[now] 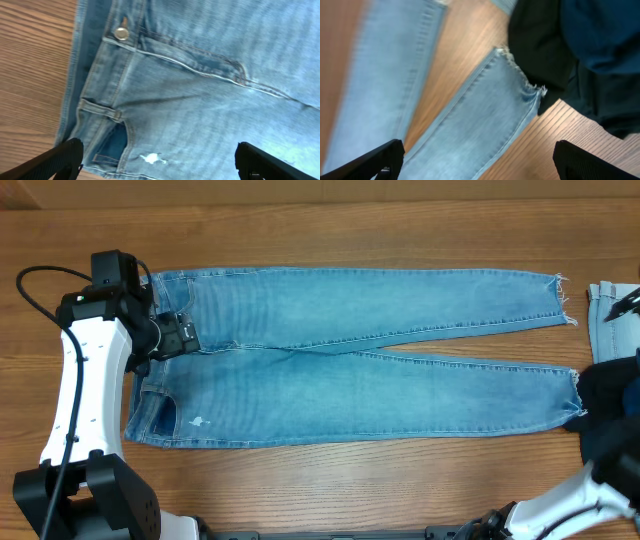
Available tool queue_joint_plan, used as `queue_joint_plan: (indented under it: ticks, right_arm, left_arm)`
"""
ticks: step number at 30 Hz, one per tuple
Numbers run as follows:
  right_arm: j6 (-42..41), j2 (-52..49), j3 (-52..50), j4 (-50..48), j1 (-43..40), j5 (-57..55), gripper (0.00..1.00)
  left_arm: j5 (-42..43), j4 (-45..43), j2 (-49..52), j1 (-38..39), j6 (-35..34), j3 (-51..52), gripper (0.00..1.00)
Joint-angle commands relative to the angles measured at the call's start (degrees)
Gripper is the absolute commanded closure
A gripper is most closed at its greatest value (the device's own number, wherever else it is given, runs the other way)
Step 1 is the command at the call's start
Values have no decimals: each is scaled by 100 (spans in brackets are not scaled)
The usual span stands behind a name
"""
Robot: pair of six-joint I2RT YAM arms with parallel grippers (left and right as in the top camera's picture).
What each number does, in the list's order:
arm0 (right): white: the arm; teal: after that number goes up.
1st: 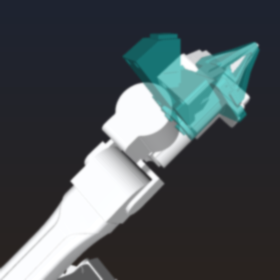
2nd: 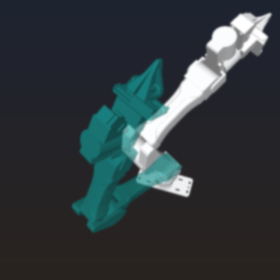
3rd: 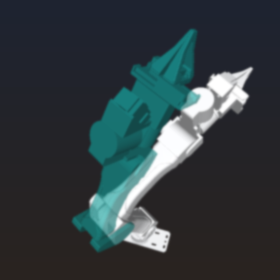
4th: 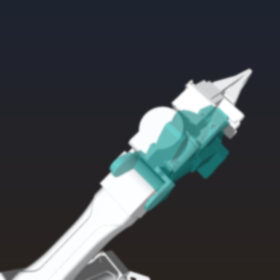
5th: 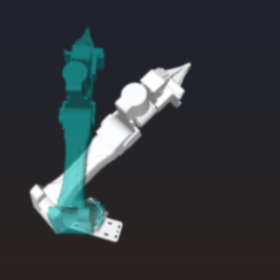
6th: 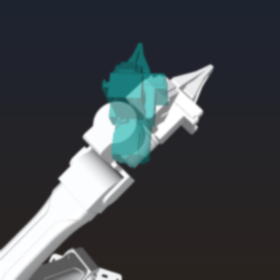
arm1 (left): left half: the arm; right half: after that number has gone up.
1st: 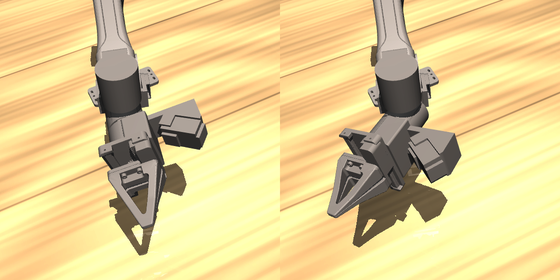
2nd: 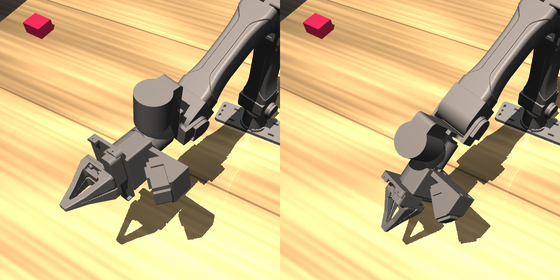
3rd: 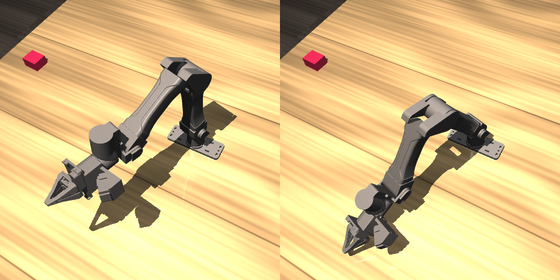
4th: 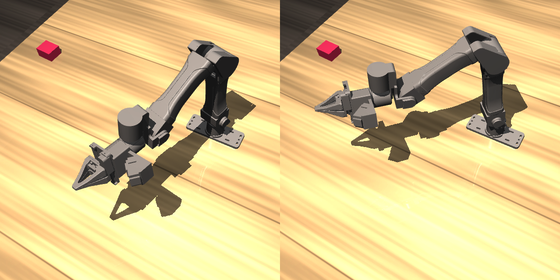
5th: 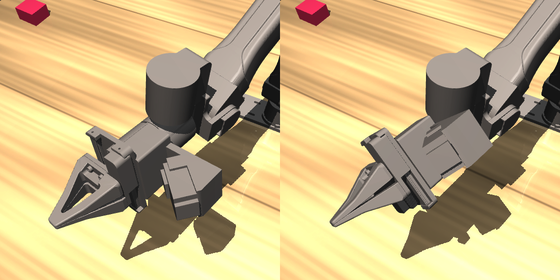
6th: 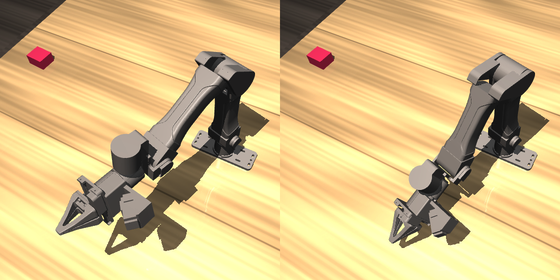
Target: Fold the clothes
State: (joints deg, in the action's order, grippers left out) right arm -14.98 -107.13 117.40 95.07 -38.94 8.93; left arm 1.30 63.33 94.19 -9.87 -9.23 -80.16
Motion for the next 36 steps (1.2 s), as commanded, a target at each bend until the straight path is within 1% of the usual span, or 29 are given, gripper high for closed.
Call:
queue_joint_plan:
  ticks: [1,3,6,7,10,12,15,18,21,24,25,26,31,34,35,36]
  right_arm:
    - [151,1311,-916,-164,31,321,0]
    - [149,2168,-2055,-614,31,520,0]
    - [140,3016,-3436,-1172,31,603,0]
    - [125,3222,-3901,-1388,31,636,0]
    - [116,3305,-4830,-1794,28,704,0]
    - [52,3303,-5368,-2120,28,835,0]
    - [-216,3303,-5803,-2577,-11,767,0]
    - [-310,3303,-6142,-2975,-168,704,0]
    - [-319,3287,-6601,-3471,-308,656,0]
    - [-490,3228,-7208,-4435,-437,337,0]
    - [-662,3187,-7375,-4728,-498,278,0]
    - [-789,3141,-7466,-4898,-549,297,0]
    - [-802,2804,-7619,-5761,-581,273,0]
    - [-802,2304,-7619,-6089,-581,271,5]
    - [-804,2114,-7619,-6166,-581,278,8]
    - [-804,1971,-7619,-6214,-581,293,14]
  left_arm:
    - [522,232,-61,-33,197,24,0]
    - [514,452,-61,-33,197,28,0]
    - [483,824,-61,-35,122,63,0]
    - [275,938,-61,-35,-81,127,0]
    - [-461,970,-59,-35,-601,452,0]
    - [-603,758,-59,-35,-702,848,0]
    - [-647,385,-59,-39,-756,1462,0]
    - [-758,306,-59,-160,-894,1781,0]
    - [-769,302,-59,-293,-925,1873,0]
    - [-769,245,-59,-363,-925,1880,0]
    - [-769,245,-59,-365,-922,1880,0]
    - [-769,251,-59,-365,-922,1880,0]
    - [-767,258,-59,-363,-922,1880,0]
    - [-765,299,-59,-363,-922,1880,0]
    - [-765,306,-59,-363,-922,1880,0]
    - [-765,306,-59,-363,-922,1880,0]
